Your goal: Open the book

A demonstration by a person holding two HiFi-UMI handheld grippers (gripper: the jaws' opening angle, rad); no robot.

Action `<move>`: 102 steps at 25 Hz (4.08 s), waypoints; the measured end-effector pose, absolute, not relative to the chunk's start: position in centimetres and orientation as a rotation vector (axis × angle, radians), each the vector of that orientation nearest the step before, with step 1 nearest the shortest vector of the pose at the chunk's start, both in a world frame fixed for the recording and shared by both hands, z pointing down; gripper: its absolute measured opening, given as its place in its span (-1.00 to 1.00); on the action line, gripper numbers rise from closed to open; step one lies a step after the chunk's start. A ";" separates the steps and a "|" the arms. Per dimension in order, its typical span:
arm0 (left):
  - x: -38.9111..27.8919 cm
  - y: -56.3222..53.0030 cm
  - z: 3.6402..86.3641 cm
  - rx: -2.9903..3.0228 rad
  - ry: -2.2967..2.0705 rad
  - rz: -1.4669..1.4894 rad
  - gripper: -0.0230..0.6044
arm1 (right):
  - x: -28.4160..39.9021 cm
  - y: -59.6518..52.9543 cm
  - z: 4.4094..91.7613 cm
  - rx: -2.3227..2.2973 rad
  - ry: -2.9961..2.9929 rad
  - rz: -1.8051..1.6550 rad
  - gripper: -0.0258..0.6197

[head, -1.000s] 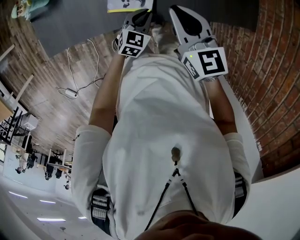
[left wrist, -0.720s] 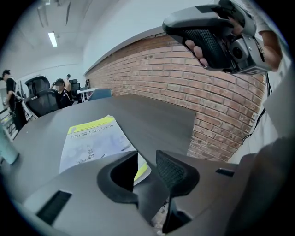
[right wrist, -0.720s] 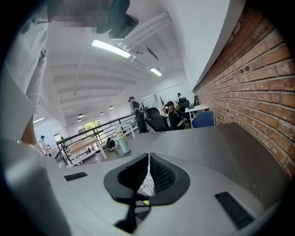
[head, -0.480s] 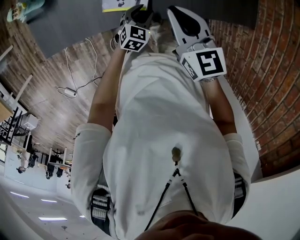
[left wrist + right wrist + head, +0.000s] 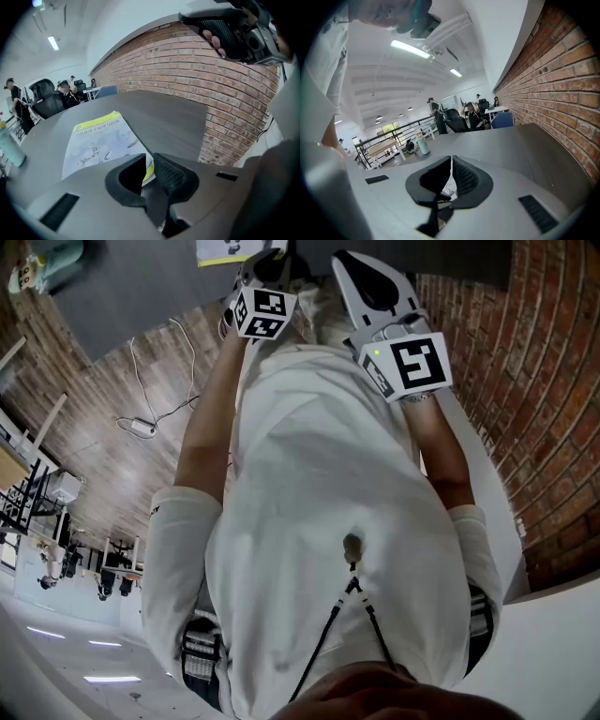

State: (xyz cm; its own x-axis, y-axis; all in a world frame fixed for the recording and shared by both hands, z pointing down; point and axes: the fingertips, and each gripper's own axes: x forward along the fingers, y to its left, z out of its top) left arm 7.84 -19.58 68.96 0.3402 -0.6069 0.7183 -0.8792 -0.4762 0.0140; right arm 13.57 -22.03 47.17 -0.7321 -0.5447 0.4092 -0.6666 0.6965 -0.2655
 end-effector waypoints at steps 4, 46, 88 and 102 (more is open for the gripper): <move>7.6 -19.3 68.7 2.206 -1.310 0.909 -0.80 | 13.3 -21.8 47.0 0.958 -2.611 0.577 -0.80; -1.3 -16.6 65.7 2.249 -1.306 0.823 -0.85 | 4.1 -18.0 45.6 1.012 -2.605 0.566 -0.80; -13.5 -14.0 64.9 2.288 -1.287 0.828 -0.85 | -5.6 -14.1 43.9 1.166 -2.583 0.523 -0.80; -16.6 -13.8 65.8 2.249 -1.315 0.838 -0.85 | -7.0 -13.7 44.1 1.166 -2.568 0.509 -0.80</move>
State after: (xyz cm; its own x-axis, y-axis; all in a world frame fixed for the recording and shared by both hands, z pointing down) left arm -16.58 -13.79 65.81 0.3767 -0.6374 0.6722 -0.8786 -0.4757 0.0413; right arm -7.02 -13.75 44.09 -0.6377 -0.6669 0.3855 -0.7635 0.6136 -0.2014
